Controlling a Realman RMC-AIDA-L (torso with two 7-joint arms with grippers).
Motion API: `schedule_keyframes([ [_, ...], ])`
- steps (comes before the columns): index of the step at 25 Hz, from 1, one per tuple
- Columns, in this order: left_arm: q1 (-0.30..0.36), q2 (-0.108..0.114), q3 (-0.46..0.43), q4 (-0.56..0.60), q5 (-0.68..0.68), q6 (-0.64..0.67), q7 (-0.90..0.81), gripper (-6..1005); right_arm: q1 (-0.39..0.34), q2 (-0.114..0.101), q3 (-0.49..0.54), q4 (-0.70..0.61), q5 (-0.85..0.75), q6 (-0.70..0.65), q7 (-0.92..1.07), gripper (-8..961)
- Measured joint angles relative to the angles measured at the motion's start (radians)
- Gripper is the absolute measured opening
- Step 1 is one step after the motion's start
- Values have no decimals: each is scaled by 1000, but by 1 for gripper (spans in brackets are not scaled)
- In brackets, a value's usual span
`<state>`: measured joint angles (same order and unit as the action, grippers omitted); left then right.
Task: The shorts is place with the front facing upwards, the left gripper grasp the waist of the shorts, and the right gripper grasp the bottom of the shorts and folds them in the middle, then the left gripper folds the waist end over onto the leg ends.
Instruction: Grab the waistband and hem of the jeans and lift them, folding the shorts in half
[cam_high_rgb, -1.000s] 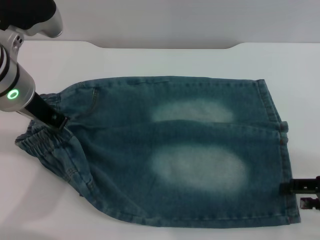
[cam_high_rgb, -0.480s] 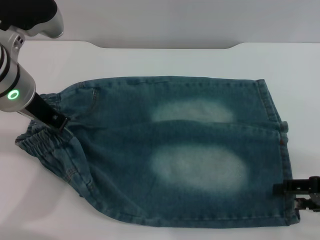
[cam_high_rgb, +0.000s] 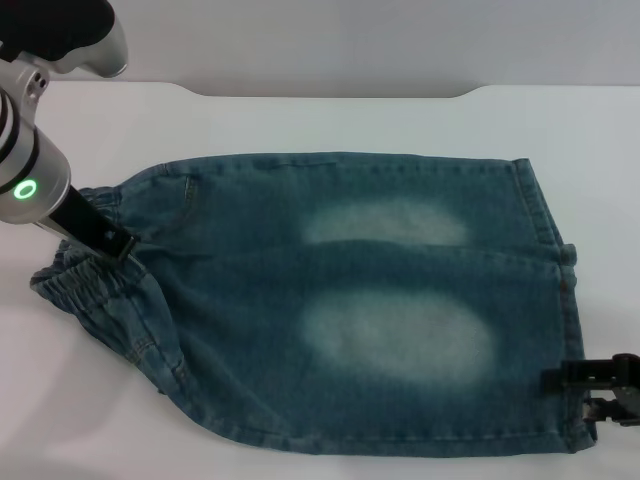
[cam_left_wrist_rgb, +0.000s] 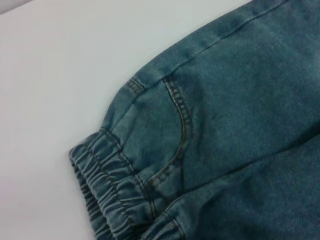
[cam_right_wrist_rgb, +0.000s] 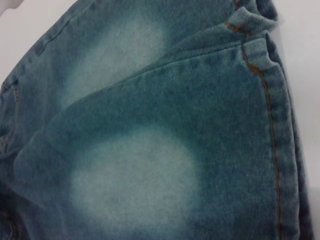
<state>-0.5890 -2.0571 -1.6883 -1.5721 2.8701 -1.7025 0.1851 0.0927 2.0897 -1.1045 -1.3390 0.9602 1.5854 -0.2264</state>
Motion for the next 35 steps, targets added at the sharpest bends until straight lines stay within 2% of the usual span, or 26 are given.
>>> schedule_keyframes([
  [7, 0, 0, -3, 0, 0, 2, 7, 33, 16, -7, -10, 3, 9, 9, -8, 815],
  [13, 3, 1, -4, 0, 0, 7, 17, 33, 30, -15, -2, 66, 59, 17, -48, 705],
  [24, 13, 2, -4, -8, 0, 10, 23, 33, 36, -15, 10, 59, 104, 29, -65, 223],
  [27, 14, 2, -4, -8, 0, 10, 24, 33, 37, -18, 31, 29, 100, 31, -63, 141],
  [32, 12, 2, -4, -1, 0, 11, 24, 33, 35, -17, 28, -31, 0, 56, -47, 4],
  [35, 8, 2, -4, 1, 0, 12, 26, 33, 35, -17, 26, -46, -42, 64, -32, 85],
])
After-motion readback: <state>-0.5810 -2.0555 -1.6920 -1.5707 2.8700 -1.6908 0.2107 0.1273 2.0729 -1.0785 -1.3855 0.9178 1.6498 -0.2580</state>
